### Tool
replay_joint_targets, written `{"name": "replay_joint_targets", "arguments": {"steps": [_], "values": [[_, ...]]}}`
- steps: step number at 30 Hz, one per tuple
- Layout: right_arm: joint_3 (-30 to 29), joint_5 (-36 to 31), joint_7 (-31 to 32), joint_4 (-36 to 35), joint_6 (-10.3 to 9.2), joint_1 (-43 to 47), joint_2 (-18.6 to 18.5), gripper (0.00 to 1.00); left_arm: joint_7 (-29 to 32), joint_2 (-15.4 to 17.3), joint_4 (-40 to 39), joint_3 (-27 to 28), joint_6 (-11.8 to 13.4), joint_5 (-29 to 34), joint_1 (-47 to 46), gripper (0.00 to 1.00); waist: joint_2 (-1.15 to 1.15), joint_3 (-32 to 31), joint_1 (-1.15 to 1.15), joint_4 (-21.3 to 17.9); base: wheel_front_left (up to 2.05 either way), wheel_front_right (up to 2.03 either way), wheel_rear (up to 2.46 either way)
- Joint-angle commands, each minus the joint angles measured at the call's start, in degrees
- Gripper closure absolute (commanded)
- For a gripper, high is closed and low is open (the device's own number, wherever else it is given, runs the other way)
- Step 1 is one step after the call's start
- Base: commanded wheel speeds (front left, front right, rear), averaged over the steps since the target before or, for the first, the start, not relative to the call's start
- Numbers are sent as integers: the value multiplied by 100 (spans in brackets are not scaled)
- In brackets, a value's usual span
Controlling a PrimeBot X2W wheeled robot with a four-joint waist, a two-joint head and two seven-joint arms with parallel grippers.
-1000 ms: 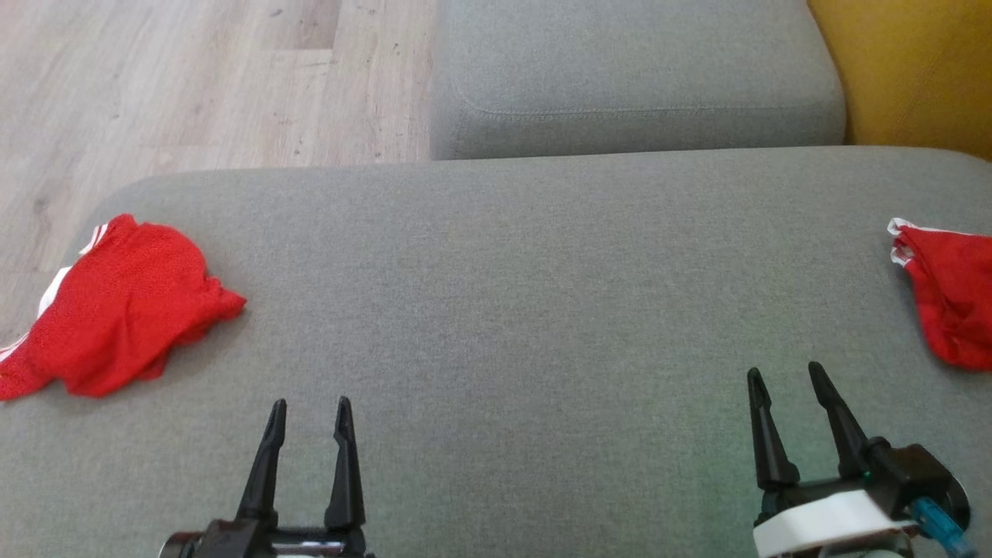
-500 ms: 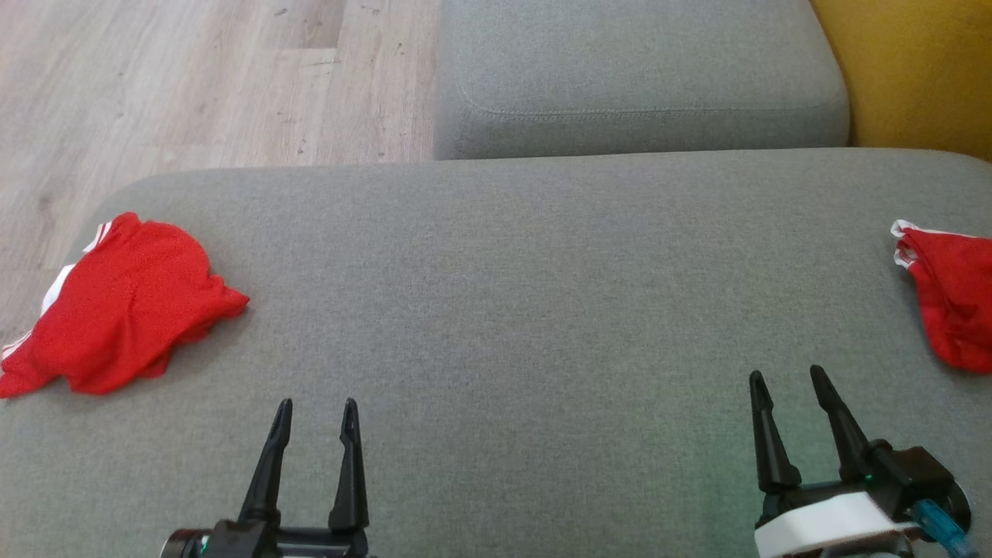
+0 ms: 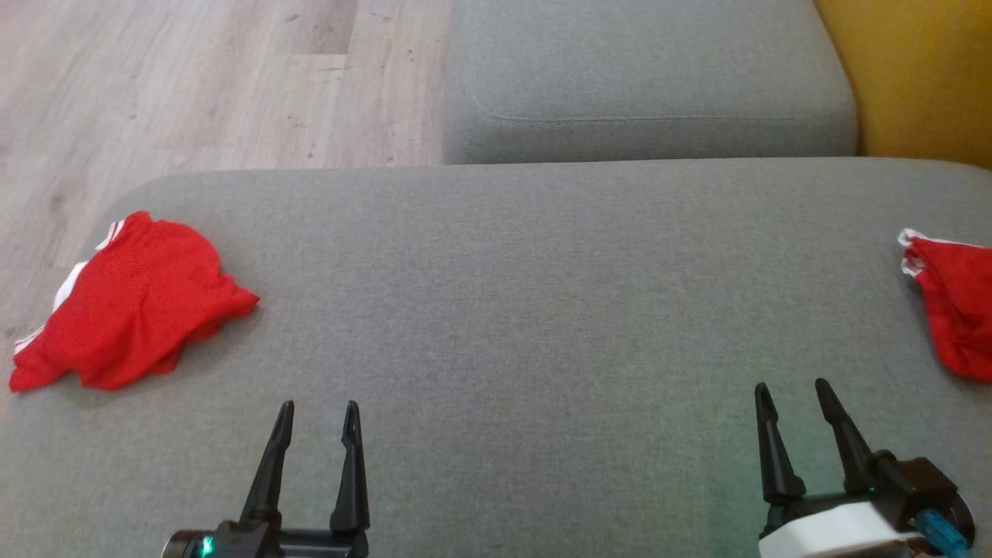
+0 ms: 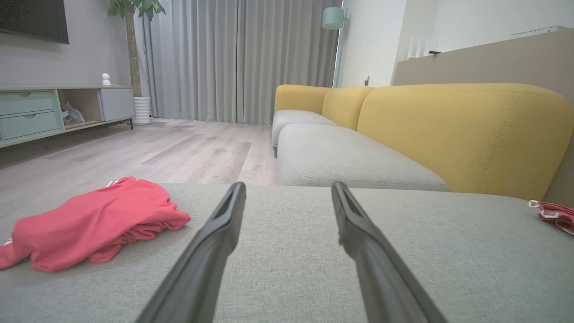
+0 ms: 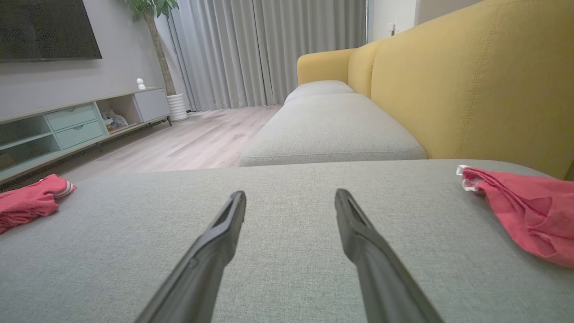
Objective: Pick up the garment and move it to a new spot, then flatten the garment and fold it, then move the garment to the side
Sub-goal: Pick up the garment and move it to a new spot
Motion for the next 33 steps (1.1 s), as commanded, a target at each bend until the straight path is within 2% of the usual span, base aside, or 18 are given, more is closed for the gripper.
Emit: {"name": "replay_joint_targets", "arguments": {"steps": [1,7,21,28,33], "values": [[137,62,-79,-173,-4,-118,-27,0,-13,-6,-158,174,19,42,-196,0,0,13,0,77,0,0,0],[132,123,-79,-157,-4,-70,-27,0,-13,-6,-138,181,17,57,-257,0,0,79,0,582,0,0,0],[217,-27,-79,-126,-4,-286,-27,0,-13,-6,-205,311,94,-30,-261,0,0,380,0,2489,0,0,0],[445,-241,-79,-8,-4,-679,-27,0,-13,-6,-538,622,374,-163,-222,0,0,746,0,2694,0,0,0],[223,-535,-79,-63,-4,-684,-74,0,-13,-6,-680,791,334,-159,-641,0,0,1165,0,2733,0,0,0]]}}
